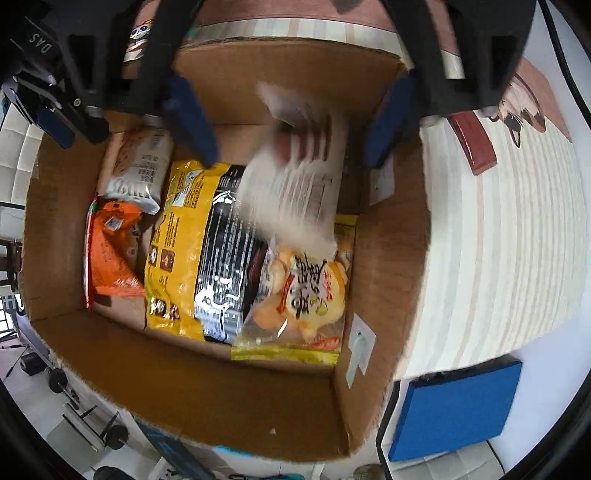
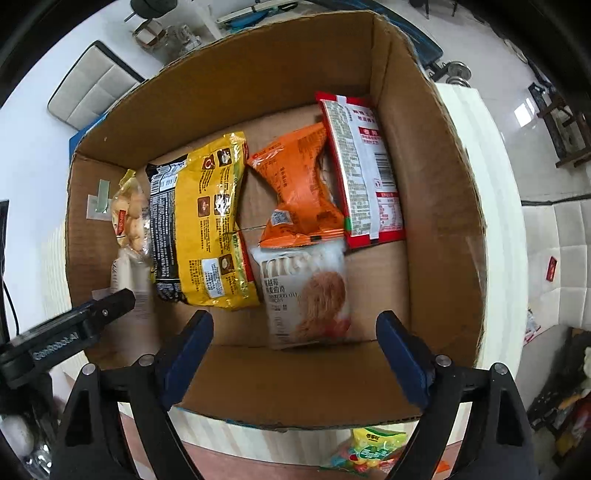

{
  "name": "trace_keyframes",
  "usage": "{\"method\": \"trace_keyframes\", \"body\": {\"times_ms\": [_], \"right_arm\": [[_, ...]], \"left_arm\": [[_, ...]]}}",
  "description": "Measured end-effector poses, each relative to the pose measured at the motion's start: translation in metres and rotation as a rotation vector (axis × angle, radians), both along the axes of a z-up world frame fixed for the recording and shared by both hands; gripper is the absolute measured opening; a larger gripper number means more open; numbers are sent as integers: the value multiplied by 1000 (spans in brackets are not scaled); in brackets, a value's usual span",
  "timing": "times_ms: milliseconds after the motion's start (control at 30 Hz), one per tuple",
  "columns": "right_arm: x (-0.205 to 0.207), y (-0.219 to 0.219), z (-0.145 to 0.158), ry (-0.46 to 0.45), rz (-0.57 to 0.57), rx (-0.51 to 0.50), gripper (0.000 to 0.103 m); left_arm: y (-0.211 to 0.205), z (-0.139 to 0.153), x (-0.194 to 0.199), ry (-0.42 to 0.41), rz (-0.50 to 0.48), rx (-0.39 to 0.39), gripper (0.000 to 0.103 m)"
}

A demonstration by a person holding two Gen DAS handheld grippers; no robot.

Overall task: Organize snacks
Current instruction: 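Open both tools to drop the Franzzi and oat packs into the box, then grasp the watermelon candy bag with the left tool while the right tool grasps the panda bag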

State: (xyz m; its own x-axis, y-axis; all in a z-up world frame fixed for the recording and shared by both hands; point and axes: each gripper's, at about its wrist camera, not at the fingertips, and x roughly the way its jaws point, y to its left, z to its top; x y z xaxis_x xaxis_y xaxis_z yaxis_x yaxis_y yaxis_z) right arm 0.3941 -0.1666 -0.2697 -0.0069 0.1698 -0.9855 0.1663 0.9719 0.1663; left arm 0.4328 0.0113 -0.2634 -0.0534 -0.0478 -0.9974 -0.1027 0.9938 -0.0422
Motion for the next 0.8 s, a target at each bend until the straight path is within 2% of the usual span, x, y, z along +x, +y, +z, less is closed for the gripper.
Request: {"method": "trace_keyframes", "body": {"times_ms": [300, 433, 600, 800], "right_arm": [[-7, 8, 21, -44, 44, -34, 93], [-15, 9, 38, -82, 65, -48, 94], [-37, 5, 68, -149, 79, -47, 94], [-77, -7, 100, -194, 60, 4, 94]], "left_arm": [[2, 34, -6, -61, -10, -21, 90], [-3, 52, -24, -104, -32, -22, 90], [-12, 80, -50, -197, -62, -24, 90], [-29, 118, -91, -345, -109, 7, 90]]}}
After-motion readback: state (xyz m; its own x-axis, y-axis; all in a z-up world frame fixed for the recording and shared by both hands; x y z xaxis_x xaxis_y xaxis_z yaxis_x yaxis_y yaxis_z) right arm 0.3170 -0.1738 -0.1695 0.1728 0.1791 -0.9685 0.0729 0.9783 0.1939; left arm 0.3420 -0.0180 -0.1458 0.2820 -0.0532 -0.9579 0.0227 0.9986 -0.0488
